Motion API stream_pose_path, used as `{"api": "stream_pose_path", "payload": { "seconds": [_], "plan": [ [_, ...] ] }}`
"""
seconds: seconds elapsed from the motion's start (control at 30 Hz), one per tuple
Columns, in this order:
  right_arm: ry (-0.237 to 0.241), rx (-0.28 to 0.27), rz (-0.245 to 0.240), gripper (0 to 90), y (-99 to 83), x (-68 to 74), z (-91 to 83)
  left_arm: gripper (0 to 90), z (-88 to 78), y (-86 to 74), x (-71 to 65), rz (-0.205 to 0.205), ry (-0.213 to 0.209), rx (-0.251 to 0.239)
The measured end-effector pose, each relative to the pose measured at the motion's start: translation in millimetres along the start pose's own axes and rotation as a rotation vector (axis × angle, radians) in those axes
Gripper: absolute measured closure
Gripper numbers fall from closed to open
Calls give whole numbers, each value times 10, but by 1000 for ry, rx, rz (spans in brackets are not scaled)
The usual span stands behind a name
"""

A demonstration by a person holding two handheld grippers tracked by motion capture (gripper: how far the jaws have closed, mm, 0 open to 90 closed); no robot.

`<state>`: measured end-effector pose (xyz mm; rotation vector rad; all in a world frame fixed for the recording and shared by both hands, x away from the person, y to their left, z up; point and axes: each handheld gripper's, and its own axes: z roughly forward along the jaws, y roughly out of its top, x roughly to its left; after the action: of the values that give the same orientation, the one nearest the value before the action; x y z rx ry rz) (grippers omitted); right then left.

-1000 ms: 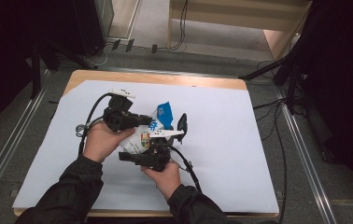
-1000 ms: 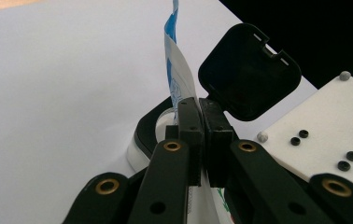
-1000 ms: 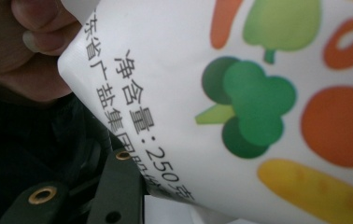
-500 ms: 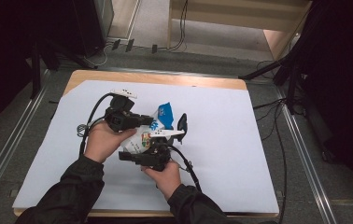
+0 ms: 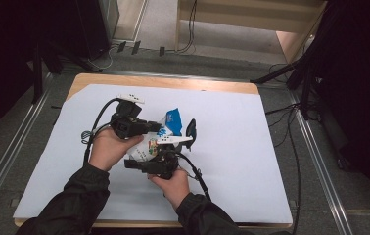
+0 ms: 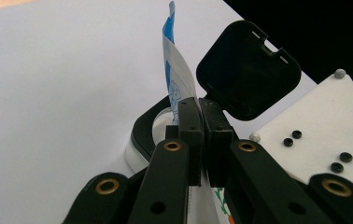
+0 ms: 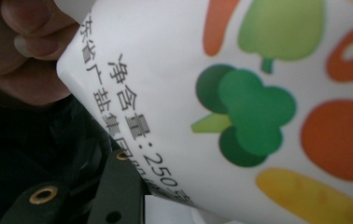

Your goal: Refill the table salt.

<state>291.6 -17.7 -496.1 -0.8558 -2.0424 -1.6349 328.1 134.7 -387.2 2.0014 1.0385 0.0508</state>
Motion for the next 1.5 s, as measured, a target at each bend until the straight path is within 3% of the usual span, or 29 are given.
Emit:
{"api": "stream_pose_path", "payload": {
  "seconds": [0.53,0.7,0.87,1.23,1.5],
  "plan": [
    [26,-5,27,643,11,-10,-1,894,8,26,-18,4,3,8],
    [2,-3,9,609,11,-6,7,893,20,29,-7,1,-2,6],
    [-19,6,9,632,6,-22,-10,894,47,30,-13,-1,-11,9],
    [16,-13,23,647,9,-24,-24,888,30,40,13,-1,-30,10],
    [30,-20,38,656,18,-37,-33,886,38,59,-6,10,-11,15]
  ]
}}
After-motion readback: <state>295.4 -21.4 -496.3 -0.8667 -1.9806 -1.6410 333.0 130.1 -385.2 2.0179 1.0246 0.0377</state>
